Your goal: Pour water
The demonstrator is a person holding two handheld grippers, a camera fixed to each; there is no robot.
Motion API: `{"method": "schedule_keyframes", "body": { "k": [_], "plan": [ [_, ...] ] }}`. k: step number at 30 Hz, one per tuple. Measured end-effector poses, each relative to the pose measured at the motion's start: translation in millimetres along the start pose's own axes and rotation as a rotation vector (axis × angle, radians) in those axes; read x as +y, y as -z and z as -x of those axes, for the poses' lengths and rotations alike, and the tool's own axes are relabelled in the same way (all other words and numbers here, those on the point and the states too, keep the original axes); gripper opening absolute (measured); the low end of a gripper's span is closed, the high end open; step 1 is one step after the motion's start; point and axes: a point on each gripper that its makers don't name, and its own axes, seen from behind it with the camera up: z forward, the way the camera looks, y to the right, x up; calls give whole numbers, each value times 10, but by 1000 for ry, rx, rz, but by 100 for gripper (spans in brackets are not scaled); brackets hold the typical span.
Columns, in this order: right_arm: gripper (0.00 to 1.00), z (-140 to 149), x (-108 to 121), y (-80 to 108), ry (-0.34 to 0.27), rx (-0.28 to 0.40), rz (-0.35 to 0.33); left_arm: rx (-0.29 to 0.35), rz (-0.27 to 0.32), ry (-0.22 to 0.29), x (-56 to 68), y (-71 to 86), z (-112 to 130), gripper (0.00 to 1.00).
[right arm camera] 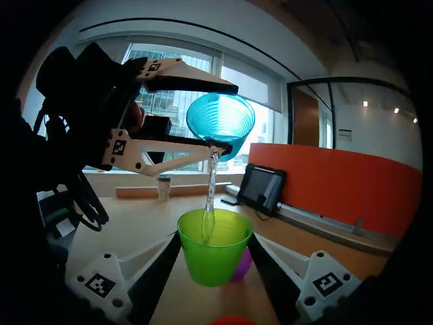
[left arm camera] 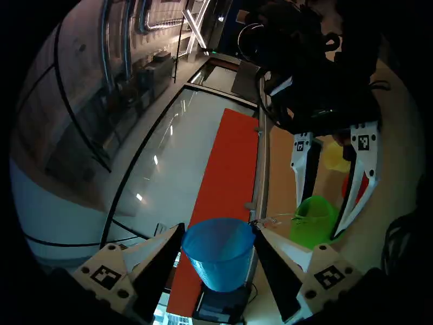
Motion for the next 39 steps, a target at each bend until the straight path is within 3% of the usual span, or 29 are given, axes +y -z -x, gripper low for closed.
{"method": "schedule_keyframes", "body": {
  "k": [23,35,39],
  "plan": [
    [90,-24,24,19,5,9,-1,5,-35,-106,-223,-28,-30,88],
    [90,-30,37,27,9,12,2,15,-46,-165,-183,-21,-93,88],
    [90,-38,30,26,10,14,1,20,-54,-199,-225,-19,-125,88]
  ]
}}
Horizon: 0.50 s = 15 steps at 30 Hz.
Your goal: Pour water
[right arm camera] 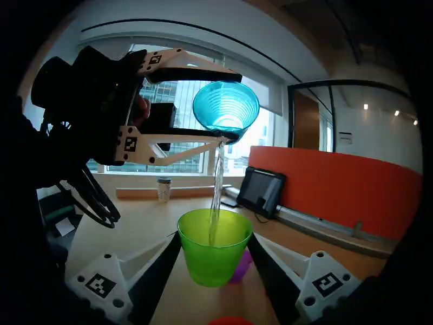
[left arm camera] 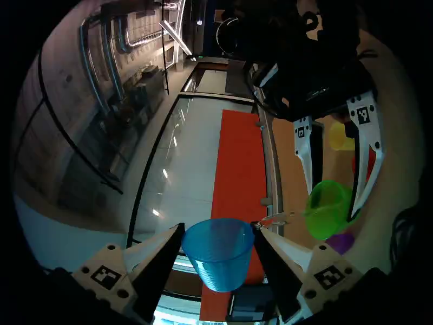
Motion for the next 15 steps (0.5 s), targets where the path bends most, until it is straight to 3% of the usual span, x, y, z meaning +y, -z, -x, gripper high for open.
{"method": "schedule_keyframes", "body": {
  "k": [6,15],
  "plan": [
    [90,-15,-3,0,1,4,0,7,-9,-44,-66,5,-31,88],
    [90,-14,24,9,0,8,8,13,-19,-97,-63,16,-92,88]
  ]
}}
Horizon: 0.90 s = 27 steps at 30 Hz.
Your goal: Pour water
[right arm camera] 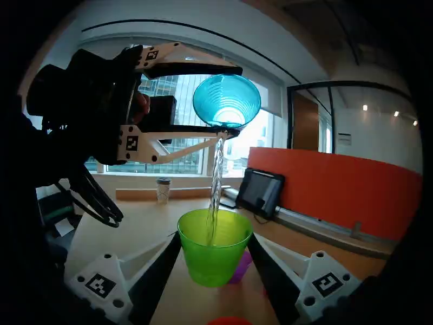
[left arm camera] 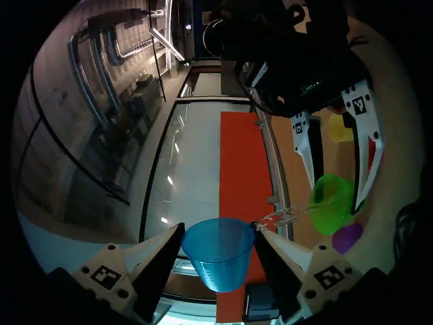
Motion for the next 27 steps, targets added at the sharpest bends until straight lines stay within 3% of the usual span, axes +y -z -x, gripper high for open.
{"method": "schedule_keyframes", "body": {
  "k": [14,27],
  "plan": [
    [90,-13,44,4,-9,11,8,8,-12,-78,-17,4,-67,88],
    [90,-38,56,-14,-11,18,11,22,-17,-179,64,-26,-143,88]
  ]
}}
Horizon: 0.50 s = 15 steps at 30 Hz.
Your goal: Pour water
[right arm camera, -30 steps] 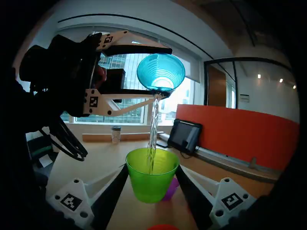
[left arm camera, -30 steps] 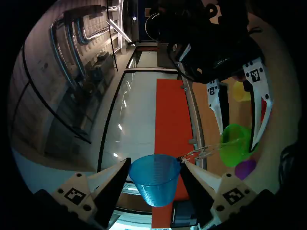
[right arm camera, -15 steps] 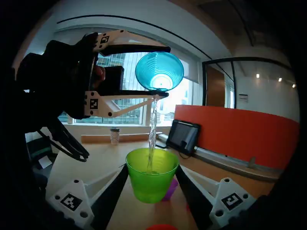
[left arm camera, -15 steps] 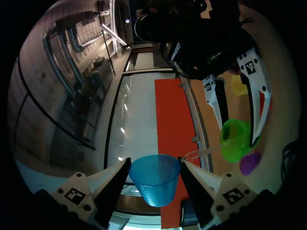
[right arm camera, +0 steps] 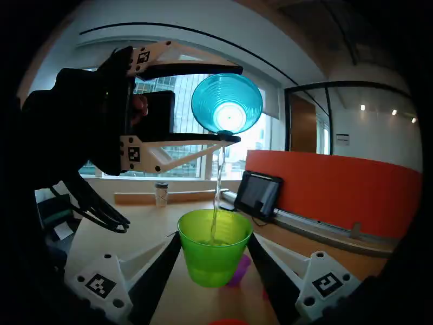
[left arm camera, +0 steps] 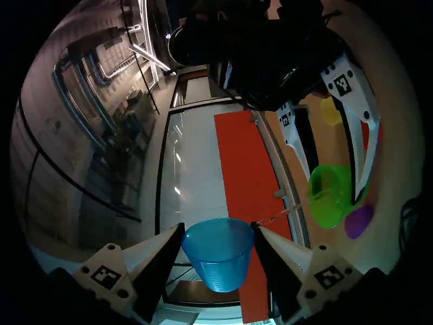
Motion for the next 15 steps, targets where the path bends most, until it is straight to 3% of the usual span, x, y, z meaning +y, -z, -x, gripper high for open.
{"method": "schedule_keyframes", "body": {
  "k": [15],
  "plan": [
    [90,-39,15,-9,-9,9,7,21,-13,-131,21,-24,-64,88]
  ]
}}
